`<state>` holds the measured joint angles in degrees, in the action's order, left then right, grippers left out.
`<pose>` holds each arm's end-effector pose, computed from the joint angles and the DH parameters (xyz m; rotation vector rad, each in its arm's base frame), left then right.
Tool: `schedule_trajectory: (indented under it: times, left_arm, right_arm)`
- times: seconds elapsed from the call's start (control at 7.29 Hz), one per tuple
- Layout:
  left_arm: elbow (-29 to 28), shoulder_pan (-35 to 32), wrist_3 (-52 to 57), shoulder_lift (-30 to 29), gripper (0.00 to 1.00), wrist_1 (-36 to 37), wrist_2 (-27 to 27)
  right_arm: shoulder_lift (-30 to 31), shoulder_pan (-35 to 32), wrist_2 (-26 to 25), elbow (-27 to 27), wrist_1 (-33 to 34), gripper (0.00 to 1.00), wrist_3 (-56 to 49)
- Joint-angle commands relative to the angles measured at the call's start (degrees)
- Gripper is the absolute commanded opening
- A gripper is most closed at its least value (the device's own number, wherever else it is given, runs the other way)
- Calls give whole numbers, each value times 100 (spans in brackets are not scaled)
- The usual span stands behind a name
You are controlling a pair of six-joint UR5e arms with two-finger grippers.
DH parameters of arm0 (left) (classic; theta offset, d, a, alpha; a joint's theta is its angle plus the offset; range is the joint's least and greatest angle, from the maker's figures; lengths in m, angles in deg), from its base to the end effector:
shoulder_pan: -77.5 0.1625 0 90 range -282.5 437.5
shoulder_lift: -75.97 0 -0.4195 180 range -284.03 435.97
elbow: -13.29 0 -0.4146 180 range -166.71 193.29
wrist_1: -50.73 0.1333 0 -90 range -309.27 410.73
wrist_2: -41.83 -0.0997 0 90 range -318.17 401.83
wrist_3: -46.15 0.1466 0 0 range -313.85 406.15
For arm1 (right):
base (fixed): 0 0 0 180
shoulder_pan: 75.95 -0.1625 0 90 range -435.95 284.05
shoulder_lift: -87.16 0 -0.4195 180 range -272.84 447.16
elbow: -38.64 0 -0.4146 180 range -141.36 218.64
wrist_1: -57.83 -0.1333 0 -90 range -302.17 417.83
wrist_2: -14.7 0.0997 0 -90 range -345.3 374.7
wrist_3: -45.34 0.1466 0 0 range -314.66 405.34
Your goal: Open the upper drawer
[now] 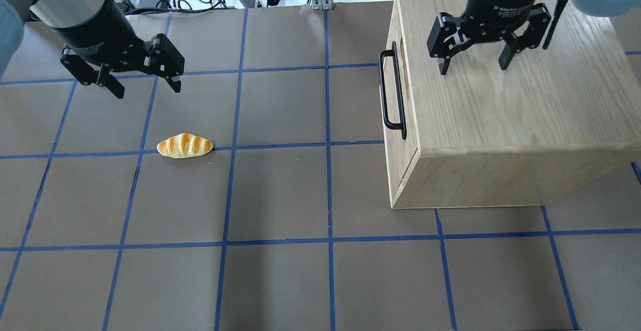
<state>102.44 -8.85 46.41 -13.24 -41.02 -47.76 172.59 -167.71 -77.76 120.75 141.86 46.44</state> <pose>-0.1017 -0.5156 0.4470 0.0927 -3.1330 -0.0026 0.1435 -0.5360 0.4538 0.0194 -3.0967 -0.0699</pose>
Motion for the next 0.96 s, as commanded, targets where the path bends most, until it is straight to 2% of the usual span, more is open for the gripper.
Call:
schedule_trajectory:
  times: [0.0, 0.82]
  left_arm:
    - [23, -22, 0, 0, 100, 0, 11]
    - [59, -5, -8, 105, 100, -53, 2]
  right_arm:
    - [0, 0, 0, -2, 0, 100, -4]
    - [0, 0, 0, 7, 0, 100, 5]
